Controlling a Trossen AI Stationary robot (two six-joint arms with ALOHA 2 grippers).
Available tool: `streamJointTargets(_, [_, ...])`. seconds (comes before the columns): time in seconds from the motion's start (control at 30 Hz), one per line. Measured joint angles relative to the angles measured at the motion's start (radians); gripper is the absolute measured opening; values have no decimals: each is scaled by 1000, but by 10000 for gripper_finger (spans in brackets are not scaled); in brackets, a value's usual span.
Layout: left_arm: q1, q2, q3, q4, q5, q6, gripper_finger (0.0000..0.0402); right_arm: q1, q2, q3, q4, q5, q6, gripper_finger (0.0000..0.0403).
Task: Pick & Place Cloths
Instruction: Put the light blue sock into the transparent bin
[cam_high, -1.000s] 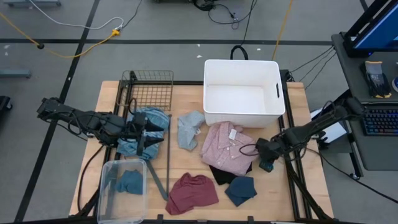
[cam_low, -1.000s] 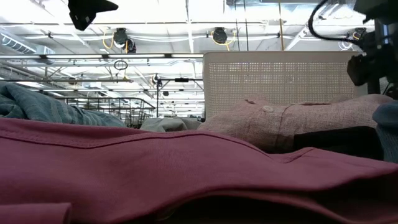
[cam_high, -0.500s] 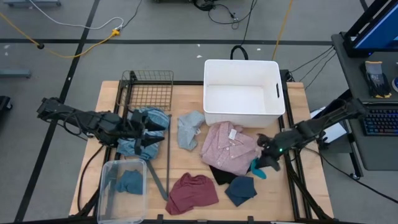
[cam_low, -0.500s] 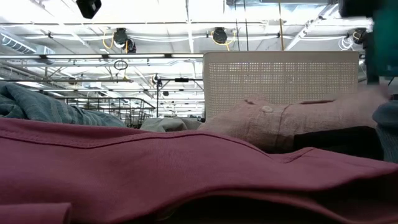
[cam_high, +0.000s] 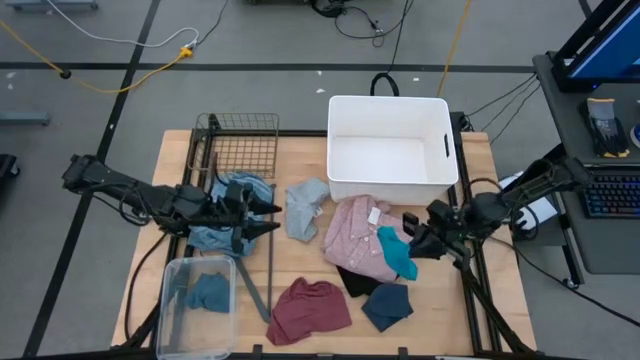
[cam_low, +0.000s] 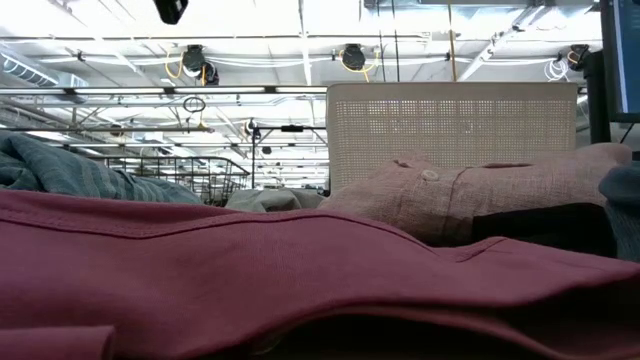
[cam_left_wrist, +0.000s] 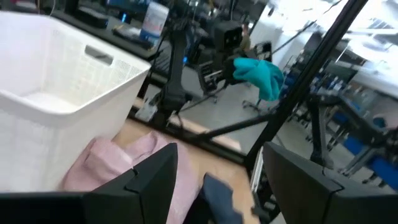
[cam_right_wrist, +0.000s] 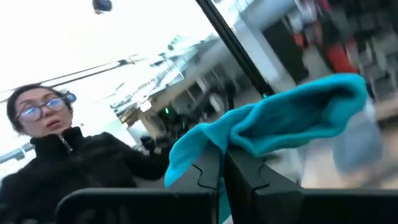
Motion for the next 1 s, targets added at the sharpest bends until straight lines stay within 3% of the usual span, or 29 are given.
streamJointTargets(0.2, [0, 58, 0, 162, 0, -12, 241, -7, 79, 0, 147, 45, -319, 0])
streamJointTargets(0.53, [0, 143, 0, 274, -6, -167, 241, -57, 178, 28, 116, 123, -771, 0])
streamJointTargets(0.8, [1, 219, 1, 391, -9, -178, 241, -96, 293, 219, -207, 123, -946, 1])
streamJointTargets(1.0, [1, 233, 35, 399, -36, -87, 241, -107, 396, 367, -438, 120, -1027, 2])
